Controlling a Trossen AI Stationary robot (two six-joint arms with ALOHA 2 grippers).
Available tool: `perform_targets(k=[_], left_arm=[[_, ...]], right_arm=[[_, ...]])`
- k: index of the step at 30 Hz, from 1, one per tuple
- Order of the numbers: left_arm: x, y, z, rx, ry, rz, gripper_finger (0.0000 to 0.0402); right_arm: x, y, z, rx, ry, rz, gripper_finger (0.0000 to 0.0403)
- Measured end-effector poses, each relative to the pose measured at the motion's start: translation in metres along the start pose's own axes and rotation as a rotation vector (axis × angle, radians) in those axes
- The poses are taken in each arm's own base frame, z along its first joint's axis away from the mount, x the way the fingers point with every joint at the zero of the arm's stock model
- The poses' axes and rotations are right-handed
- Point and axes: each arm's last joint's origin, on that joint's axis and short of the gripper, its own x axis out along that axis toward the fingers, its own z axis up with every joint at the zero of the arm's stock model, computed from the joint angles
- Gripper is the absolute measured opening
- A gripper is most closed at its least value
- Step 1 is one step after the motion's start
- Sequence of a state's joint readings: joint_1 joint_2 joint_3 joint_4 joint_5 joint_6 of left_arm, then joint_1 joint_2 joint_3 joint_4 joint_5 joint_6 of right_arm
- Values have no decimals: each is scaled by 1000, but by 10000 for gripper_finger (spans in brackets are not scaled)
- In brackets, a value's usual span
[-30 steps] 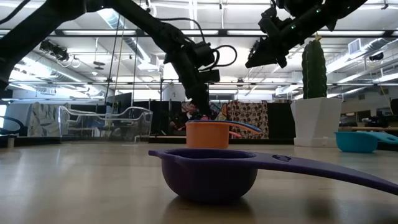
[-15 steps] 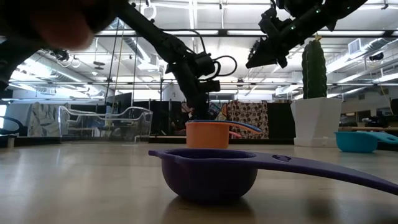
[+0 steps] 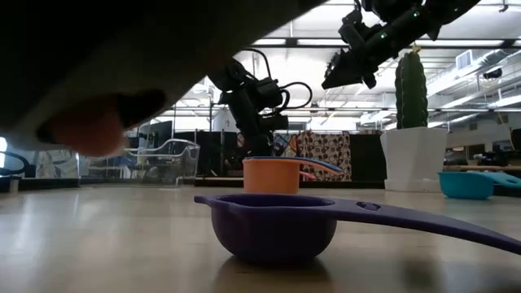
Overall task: Nest measuring cups in basket
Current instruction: Stack the red nest measuring cup on top of the blue nest measuring cup
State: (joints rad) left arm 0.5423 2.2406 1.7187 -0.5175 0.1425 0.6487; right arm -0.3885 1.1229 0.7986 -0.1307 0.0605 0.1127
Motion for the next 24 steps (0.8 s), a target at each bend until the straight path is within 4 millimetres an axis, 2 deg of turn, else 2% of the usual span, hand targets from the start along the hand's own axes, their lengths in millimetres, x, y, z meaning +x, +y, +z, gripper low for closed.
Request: perform_targets(k=[5, 10, 13, 20, 24], left_arm=[[0, -1, 0, 3, 3, -9, 110], [0, -4, -1, -1, 3, -45, 46], [-1, -2, 1, -77, -15, -32, 17], [-4, -4, 4, -49, -3, -21, 15], [-17, -9, 9, -53, 3, -21, 15]], right_arm=[[0, 0, 0, 0, -1, 0, 13], [0, 0, 0, 1, -2, -1, 11], [0, 0, 0, 1, -2, -1, 11], [0, 0, 0, 1, -2, -1, 10], [0, 0, 0, -1, -4, -1, 10]])
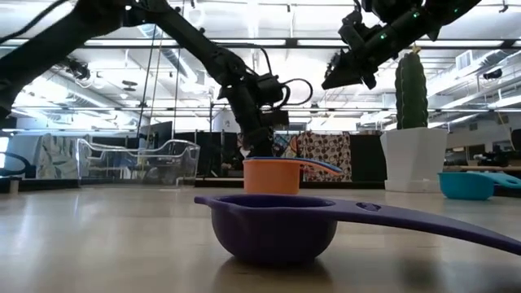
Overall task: Nest measuring cups in basket
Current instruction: Stack the red nest measuring cup on top of the blue nest measuring cup
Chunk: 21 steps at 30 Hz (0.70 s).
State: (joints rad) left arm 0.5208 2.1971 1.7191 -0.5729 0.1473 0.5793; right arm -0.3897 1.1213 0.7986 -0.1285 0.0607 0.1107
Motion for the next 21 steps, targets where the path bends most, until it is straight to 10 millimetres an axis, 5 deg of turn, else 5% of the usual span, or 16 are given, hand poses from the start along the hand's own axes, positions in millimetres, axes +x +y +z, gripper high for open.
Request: perform_targets(k=[11, 17, 21], left_arm=[[-105, -38, 25, -30, 11, -26, 15], [-158, -82, 37, -123, 4, -74, 15], [-169, -118, 50, -166, -12, -98, 15]], right_arm=[[-35, -1, 10, -33, -88, 4, 9], [-68, -4, 1, -60, -21, -6, 9], [-85, -6, -4, -89, -4, -8, 9]])
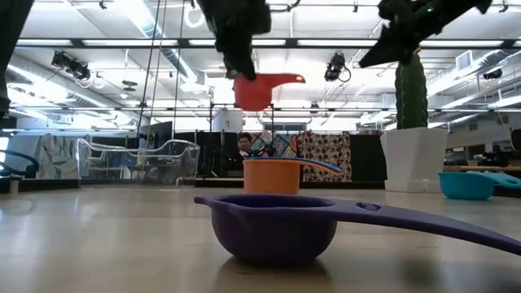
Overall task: Nest measuring cups in basket
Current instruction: Stack the red nest measuring cup on top of the blue nest measuring cup
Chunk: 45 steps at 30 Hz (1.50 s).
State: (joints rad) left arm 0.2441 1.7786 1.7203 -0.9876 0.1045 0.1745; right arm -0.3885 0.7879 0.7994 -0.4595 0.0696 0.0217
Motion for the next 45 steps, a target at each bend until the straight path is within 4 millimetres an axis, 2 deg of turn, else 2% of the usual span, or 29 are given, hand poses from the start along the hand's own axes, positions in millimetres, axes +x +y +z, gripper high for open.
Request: perform_targets(k=[5, 8, 11, 16, 22, 30, 35, 45], left_arm=[[9, -44, 6, -4, 15, 4, 15], [15, -66, 10, 53, -10, 18, 15], [21, -81, 15, 91, -44, 34, 15], [46, -98, 17, 204, -25, 20, 15], [73, -105, 15, 280, 31, 18, 15], [90, -96, 10, 244, 94, 8, 15], [100, -89, 0, 207, 129, -2, 15], [121, -89, -16, 208, 127, -8, 15]], right_arm=[[-15, -1, -2, -18, -22, 1, 9], [-21, -1, -1, -23, -43, 12, 9], [-24, -1, -1, -24, -53, 17, 9], [-26, -1, -4, -34, -37, 24, 9], [-26, 0, -4, -27, -33, 32, 9], [-26, 0, -4, -24, -33, 35, 9], [-26, 0, -3, -26, -39, 35, 9], [-26, 0, -3, -27, -39, 35, 9]])
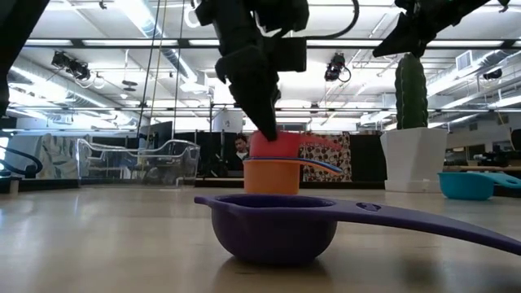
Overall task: Nest measuring cups in basket
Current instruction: Stack the red nest measuring cup on top of the blue nest measuring cup, then stack the light blue nest measuring cup on top of the red nest measuring cup
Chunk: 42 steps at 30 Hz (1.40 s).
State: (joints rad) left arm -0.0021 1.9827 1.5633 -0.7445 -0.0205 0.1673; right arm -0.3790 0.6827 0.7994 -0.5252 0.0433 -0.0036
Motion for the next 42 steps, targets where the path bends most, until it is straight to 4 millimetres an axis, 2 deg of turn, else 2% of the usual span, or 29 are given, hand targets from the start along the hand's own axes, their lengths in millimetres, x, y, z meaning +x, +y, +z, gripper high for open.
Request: perform_targets(k=[5, 13, 24, 30, 36, 42], left_arm=[[1, 0, -1, -1, 11, -1, 18], [1, -1, -2, 1, 13, -2, 85], [-5, -1, -3, -4, 60, -9, 92], [-24, 2, 9, -6, 52, -7, 93], [-56, 7, 27, -81, 0, 45, 93], [-92, 12, 43, -159, -63, 87, 93]], right_arm=[[0, 0, 0, 0, 1, 0, 9], [0, 0, 0, 0, 1, 0, 9], [0, 0, 0, 0, 1, 0, 9], [0, 0, 0, 0, 1, 0, 9], [-4, 1, -4, -58, 29, 25, 9], [-21, 0, -19, -49, 208, 42, 9]])
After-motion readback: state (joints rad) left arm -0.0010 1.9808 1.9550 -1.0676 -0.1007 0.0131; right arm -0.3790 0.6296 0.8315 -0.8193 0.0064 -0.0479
